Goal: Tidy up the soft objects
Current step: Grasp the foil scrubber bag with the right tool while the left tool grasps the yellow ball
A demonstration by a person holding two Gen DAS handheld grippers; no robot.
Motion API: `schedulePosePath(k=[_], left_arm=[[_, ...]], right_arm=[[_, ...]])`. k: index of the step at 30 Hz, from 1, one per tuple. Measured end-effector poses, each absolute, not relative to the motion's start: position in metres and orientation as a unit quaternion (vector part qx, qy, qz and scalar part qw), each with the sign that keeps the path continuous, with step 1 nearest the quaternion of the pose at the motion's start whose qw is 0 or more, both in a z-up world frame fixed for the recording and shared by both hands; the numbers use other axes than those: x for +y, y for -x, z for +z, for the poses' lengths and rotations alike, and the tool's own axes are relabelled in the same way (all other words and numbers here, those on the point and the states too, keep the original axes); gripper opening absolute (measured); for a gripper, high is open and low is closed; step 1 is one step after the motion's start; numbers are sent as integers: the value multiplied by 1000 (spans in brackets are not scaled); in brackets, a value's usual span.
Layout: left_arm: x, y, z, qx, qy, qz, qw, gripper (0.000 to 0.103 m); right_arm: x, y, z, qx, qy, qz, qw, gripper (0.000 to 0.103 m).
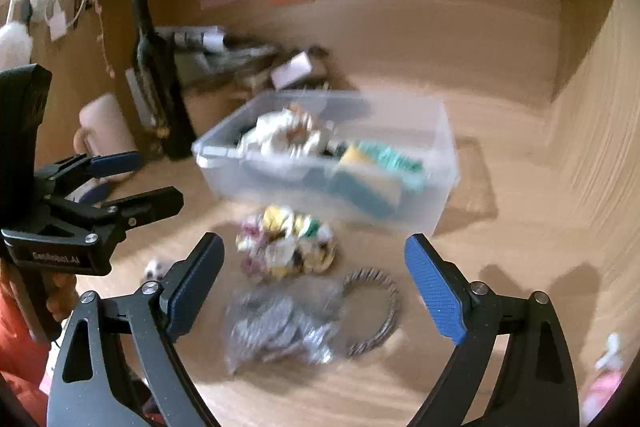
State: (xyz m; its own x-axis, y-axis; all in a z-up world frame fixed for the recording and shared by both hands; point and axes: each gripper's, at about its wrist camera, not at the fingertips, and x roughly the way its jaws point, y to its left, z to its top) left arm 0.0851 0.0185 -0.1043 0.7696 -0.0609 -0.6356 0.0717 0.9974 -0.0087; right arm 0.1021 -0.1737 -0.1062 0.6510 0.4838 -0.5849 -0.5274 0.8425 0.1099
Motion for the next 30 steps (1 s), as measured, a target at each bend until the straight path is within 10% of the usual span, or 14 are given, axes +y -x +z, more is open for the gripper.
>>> schedulePosePath(k=[13,23,30], left_arm=[[22,-60,-162,397,29,-39,917,99],[11,-61,-168,412,32,-71,908,46],[11,-62,-159,392,30,-77,916,45]], right_arm=[[-159,-94,-157,383,51,290,875,89],[-158,-92,-155,376,66,301,874,42],[-172,-93,-141,355,49,291,887,37]])
